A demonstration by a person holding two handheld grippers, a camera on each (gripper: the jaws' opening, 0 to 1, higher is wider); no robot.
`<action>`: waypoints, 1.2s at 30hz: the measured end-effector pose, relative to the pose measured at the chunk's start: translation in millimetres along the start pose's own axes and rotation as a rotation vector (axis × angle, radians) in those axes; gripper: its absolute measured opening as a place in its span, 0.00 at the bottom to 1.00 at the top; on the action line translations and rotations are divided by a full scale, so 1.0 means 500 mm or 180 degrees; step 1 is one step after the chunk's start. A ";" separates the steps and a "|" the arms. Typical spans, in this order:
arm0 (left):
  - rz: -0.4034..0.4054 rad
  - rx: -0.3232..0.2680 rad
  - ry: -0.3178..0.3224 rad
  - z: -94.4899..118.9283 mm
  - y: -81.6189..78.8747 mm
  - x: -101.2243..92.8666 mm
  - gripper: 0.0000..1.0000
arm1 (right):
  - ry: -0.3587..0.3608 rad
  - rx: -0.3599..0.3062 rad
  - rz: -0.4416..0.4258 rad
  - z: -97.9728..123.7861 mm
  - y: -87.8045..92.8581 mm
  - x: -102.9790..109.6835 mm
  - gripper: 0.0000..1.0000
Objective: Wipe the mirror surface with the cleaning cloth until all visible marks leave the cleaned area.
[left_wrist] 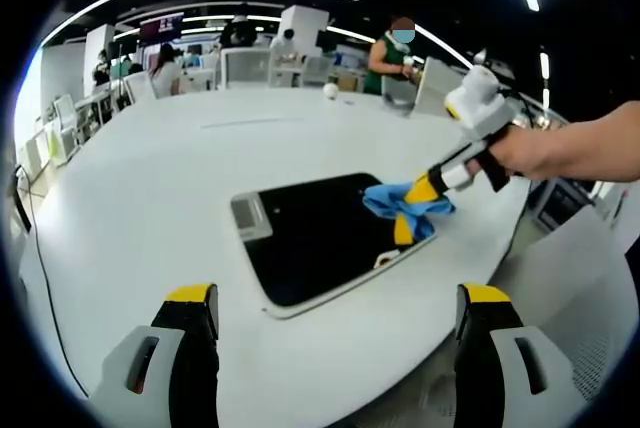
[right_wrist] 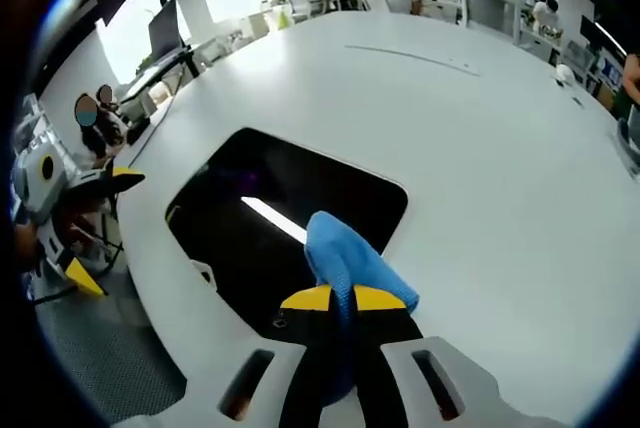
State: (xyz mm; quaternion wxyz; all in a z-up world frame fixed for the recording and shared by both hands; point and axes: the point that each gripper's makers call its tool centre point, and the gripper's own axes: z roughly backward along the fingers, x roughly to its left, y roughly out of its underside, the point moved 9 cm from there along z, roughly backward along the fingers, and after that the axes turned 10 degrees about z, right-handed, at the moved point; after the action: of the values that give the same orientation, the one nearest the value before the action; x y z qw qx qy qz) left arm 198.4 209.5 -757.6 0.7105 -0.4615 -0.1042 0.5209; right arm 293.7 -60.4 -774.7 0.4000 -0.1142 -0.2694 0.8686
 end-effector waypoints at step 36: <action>0.0009 0.0046 0.0004 -0.001 0.004 0.001 0.99 | -0.0065 0.0007 0.0034 0.035 0.054 0.055 0.01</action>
State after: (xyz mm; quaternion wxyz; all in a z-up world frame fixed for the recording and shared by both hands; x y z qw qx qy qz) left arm 197.9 209.8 -759.5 0.7131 -0.4569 -0.0993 0.5223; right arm 251.2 -60.6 -774.7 0.3927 -0.1063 -0.2719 0.8721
